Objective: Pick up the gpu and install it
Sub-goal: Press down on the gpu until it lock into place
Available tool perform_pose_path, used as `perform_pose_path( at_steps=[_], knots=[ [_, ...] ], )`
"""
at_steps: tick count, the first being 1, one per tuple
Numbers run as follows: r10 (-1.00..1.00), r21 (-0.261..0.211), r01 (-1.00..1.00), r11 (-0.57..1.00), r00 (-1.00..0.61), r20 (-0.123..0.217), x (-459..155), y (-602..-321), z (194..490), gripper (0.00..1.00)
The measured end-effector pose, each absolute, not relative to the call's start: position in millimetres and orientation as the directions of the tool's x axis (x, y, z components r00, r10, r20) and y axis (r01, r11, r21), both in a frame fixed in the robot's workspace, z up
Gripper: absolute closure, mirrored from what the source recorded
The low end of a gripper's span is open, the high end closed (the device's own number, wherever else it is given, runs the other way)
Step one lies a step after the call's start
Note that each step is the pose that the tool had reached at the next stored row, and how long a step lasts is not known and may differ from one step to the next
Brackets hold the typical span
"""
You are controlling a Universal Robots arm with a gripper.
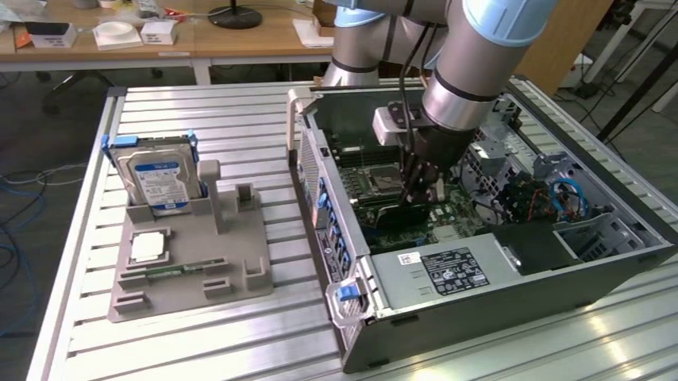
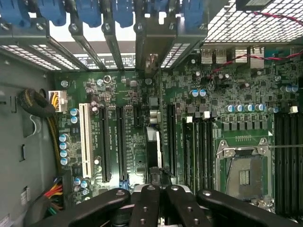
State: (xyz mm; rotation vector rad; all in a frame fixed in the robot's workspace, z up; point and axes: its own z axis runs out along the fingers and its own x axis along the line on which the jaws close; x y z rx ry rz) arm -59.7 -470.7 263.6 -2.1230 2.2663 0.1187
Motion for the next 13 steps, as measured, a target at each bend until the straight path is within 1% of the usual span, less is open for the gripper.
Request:
perform_pose_path(
  at_steps=[13],
  knots=[
    [-0.995, 0.035, -0.997, 0.064, -0.066, -0.077, -59.6, -470.6, 258.6, 0.89]
  ],
)
